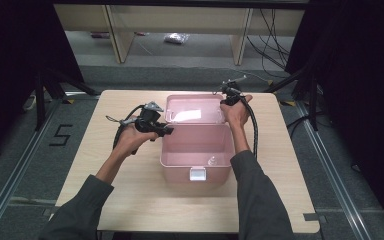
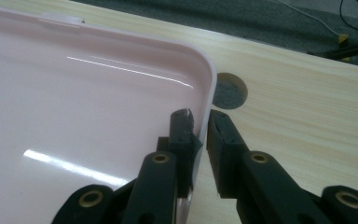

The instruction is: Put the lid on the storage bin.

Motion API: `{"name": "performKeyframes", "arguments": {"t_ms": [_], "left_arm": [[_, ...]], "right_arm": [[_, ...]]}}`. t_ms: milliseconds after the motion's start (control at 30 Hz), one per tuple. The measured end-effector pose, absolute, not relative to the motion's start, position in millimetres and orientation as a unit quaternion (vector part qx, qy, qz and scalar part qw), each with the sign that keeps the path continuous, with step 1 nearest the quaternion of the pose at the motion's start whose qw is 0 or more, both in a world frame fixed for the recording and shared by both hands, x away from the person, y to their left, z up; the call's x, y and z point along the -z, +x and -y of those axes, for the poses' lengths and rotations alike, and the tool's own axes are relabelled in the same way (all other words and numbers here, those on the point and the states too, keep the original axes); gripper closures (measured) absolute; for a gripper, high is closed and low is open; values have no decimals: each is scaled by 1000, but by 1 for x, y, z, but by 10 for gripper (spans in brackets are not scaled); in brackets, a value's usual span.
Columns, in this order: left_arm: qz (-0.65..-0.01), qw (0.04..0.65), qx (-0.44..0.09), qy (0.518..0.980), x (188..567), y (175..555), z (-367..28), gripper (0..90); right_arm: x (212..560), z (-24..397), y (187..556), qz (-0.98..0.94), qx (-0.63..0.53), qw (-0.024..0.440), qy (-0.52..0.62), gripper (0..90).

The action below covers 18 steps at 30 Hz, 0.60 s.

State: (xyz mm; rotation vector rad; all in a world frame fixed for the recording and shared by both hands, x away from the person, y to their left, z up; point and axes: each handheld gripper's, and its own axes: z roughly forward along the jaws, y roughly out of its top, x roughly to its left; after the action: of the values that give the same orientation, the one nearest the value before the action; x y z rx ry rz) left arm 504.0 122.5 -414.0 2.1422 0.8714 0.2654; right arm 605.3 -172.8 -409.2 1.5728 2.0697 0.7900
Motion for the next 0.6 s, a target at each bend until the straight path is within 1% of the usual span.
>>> {"name": "performKeyframes", "arguments": {"t_ms": [433, 467, 600], "left_arm": [[-344, 403, -107, 842, 415, 504, -121, 732], [-343, 404, -106, 842, 414, 504, -121, 734], [-342, 403, -110, 842, 414, 504, -120, 738]], "right_arm": [[389, 176, 594, -730, -314, 242, 557, 830], [387, 176, 591, -729, -312, 237, 562, 830], [381, 182, 587, -735, -323, 246, 543, 832]]}}
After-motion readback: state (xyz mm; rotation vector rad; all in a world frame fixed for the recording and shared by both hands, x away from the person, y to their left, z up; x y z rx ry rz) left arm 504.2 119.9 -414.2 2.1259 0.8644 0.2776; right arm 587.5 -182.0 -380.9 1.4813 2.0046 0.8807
